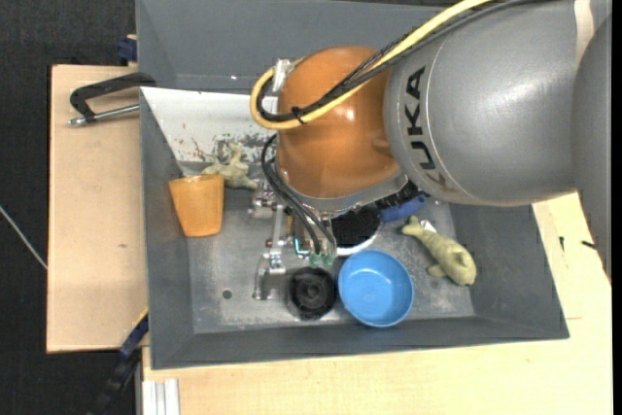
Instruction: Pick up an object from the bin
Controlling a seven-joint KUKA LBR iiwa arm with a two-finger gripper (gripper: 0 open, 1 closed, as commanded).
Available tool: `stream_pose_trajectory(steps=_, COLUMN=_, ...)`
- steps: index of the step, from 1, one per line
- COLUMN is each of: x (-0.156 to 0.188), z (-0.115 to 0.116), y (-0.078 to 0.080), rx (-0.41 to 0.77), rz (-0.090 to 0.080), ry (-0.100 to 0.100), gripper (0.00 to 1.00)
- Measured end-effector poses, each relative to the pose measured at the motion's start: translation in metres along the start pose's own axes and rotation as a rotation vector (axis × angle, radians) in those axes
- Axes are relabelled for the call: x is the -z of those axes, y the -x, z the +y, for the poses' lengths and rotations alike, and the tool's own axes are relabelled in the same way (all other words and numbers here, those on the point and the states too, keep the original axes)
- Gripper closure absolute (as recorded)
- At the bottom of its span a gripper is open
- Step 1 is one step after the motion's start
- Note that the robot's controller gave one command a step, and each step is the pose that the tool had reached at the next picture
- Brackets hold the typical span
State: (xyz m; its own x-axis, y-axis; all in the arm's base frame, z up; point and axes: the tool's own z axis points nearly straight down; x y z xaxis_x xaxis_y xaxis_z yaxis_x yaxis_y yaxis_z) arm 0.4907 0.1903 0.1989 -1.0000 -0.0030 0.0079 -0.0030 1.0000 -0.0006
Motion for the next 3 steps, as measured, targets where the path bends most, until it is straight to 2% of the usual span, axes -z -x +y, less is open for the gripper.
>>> stream_pose_trajectory(steps=1, x=-0.122, z=-0.074, y=0.033, rx=0.453, rz=-0.006, ry=0.006, gripper=0.00)
stream_pose_trajectory(steps=2, x=-0.120, z=-0.130, y=0.012, rx=0.321, rz=-0.031, ry=0.005, gripper=0.00)
stream_pose_trajectory(steps=3, x=-0.097, z=-0.190, y=0.007, rx=0.430, rz=-0.017, ry=-0.002, gripper=0.00)
